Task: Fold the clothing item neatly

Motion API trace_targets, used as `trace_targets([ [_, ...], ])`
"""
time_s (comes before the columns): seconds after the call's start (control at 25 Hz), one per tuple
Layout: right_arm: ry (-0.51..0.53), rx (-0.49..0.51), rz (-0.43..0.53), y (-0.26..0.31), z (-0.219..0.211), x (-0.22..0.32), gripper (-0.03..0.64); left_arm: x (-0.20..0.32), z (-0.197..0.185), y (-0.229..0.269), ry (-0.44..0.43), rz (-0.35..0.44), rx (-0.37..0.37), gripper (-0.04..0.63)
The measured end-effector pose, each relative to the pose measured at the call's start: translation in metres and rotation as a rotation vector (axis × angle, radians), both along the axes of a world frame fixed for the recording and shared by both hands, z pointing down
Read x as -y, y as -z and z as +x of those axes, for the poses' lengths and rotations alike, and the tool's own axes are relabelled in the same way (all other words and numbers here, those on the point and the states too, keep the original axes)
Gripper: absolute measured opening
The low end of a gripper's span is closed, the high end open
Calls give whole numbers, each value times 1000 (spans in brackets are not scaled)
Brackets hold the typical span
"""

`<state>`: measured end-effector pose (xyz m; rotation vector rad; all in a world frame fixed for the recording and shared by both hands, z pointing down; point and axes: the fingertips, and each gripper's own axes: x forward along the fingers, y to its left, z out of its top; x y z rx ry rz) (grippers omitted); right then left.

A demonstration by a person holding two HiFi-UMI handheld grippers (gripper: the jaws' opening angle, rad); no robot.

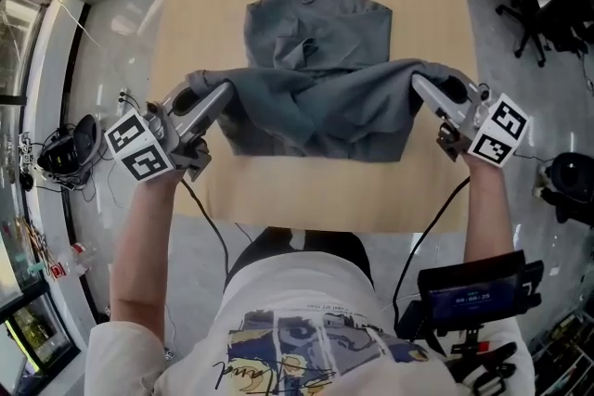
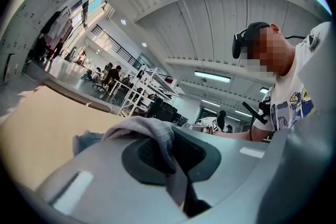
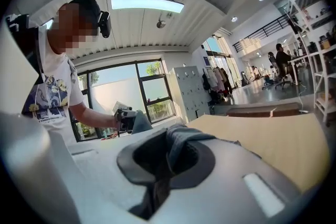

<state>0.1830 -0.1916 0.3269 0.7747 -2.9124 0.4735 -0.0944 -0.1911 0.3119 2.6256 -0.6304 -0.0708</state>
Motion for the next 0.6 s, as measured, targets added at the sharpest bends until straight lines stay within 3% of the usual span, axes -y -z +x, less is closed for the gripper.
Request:
trace_targets([
  [0.6,-60,5,-82,-72,31,112,11,108,18,-52,33,-63,65,25],
])
